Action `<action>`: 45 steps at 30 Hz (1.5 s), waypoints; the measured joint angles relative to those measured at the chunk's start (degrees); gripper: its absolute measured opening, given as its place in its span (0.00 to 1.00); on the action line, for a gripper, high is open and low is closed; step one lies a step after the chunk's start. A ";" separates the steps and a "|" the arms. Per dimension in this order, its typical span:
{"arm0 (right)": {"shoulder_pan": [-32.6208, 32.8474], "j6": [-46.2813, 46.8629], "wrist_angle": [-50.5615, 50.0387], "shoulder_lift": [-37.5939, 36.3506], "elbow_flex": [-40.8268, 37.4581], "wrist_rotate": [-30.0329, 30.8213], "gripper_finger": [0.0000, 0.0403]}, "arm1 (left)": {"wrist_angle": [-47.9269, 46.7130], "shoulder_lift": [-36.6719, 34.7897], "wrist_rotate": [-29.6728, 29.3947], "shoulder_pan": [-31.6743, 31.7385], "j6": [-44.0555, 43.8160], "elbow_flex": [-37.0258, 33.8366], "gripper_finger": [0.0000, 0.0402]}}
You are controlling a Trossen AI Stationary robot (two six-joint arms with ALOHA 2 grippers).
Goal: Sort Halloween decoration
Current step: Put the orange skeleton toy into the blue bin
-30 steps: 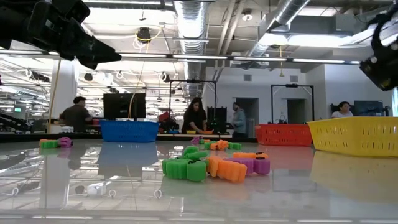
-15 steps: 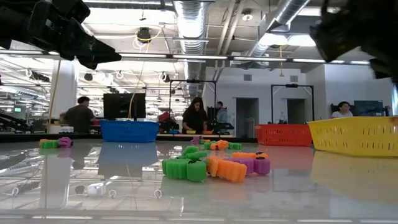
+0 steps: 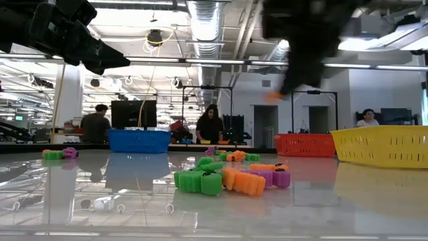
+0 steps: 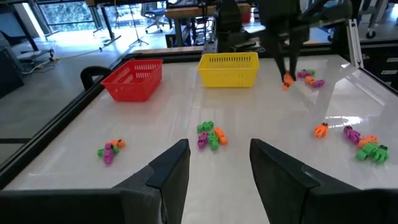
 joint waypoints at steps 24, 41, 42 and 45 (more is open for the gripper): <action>-29.55 -24.10 33.33 39.45 39.46 -6.75 0.13 | -4.09 -0.04 -7.50 0.02 -0.31 0.00 0.40; -33.16 -23.66 19.43 53.92 62.38 -6.43 0.31 | -7.47 -0.02 -7.38 0.00 -3.79 0.00 0.40; -33.25 -23.66 19.33 53.92 62.38 -6.40 0.33 | -7.46 -0.03 -7.38 0.00 -3.87 0.00 0.40; -33.56 -23.66 17.56 53.36 62.38 -6.33 0.41 | -7.50 -0.04 -7.30 0.00 -4.53 0.00 0.40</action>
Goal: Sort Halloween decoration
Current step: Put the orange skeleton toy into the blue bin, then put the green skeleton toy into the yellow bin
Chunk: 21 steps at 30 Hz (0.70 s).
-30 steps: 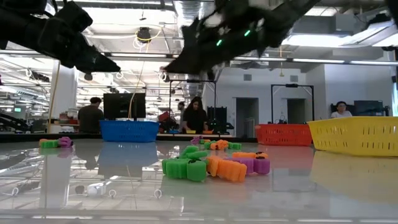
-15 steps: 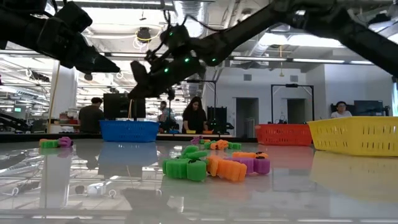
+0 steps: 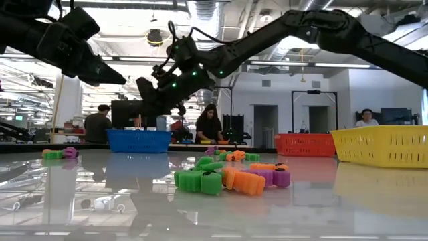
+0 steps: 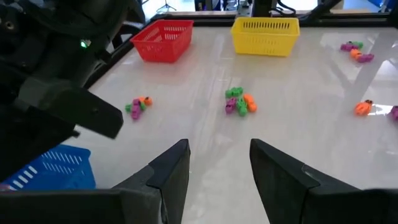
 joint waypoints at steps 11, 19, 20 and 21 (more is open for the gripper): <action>-0.41 -0.29 -15.80 -7.38 0.02 -0.19 0.56 | -0.01 0.02 0.02 0.00 -1.55 0.00 0.40; 4.98 -4.61 -44.28 -19.41 0.04 -3.35 0.54 | -2.35 0.04 0.37 0.01 -8.00 0.00 0.40; 6.29 -5.54 -47.92 -20.92 0.04 -3.35 0.54 | -2.65 0.04 1.04 0.01 -10.16 0.00 0.40; 7.83 -6.38 -52.22 -22.30 0.04 -3.35 0.54 | -2.81 0.04 2.48 0.02 -12.55 0.00 0.40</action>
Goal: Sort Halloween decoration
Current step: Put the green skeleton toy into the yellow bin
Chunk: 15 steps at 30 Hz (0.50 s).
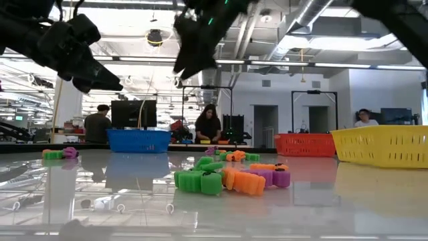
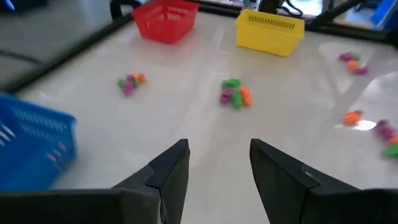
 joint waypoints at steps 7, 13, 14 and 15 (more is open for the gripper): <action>13.06 -4.59 -14.08 -8.96 -6.30 4.49 0.52 | -0.52 0.02 11.47 -0.23 -8.43 3.57 0.40; 23.49 -2.88 3.03 -21.58 -29.16 14.51 0.49 | -6.74 2.44 8.40 -4.49 -13.73 8.89 0.40; 24.84 -2.70 8.36 -24.04 -33.70 15.89 0.49 | -7.07 3.28 7.46 -5.70 -14.49 9.38 0.40; 26.17 -2.60 13.72 -26.39 -37.92 17.46 0.48 | -7.23 4.21 6.32 -7.02 -15.19 9.83 0.40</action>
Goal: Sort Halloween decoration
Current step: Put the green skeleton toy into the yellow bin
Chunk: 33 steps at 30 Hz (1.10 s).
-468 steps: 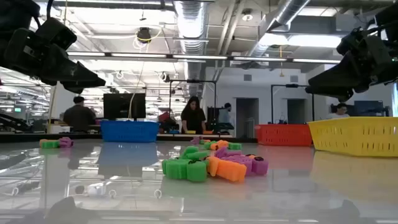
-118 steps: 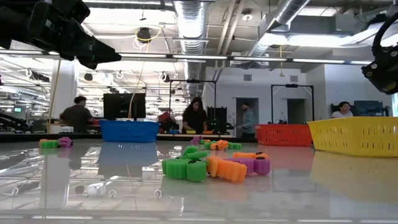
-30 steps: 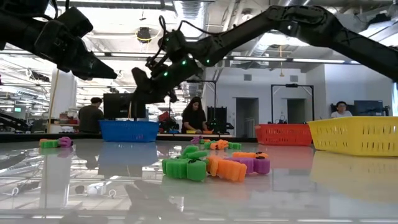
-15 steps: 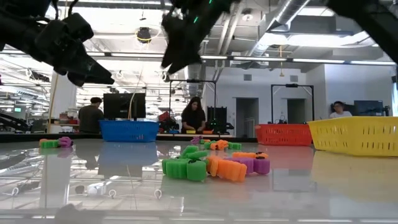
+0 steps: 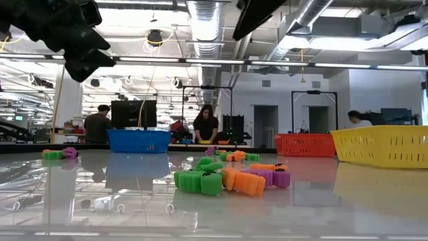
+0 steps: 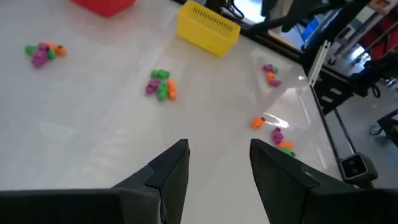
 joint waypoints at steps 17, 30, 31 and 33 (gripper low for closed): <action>3.52 1.67 40.58 -12.38 -33.74 4.44 0.43 | -26.09 31.04 8.56 -17.67 -24.44 16.96 0.40; 5.02 1.65 38.14 -12.09 -36.22 3.82 0.43 | -26.57 50.05 10.38 -33.69 -22.78 26.60 0.40; 4.99 1.59 38.16 -12.08 -36.26 3.83 0.43 | -26.60 51.14 11.42 -33.90 -22.01 26.60 0.40; 4.83 1.11 38.95 -12.08 -36.27 3.82 0.43 | -26.90 53.35 12.07 -33.98 -20.32 26.60 0.40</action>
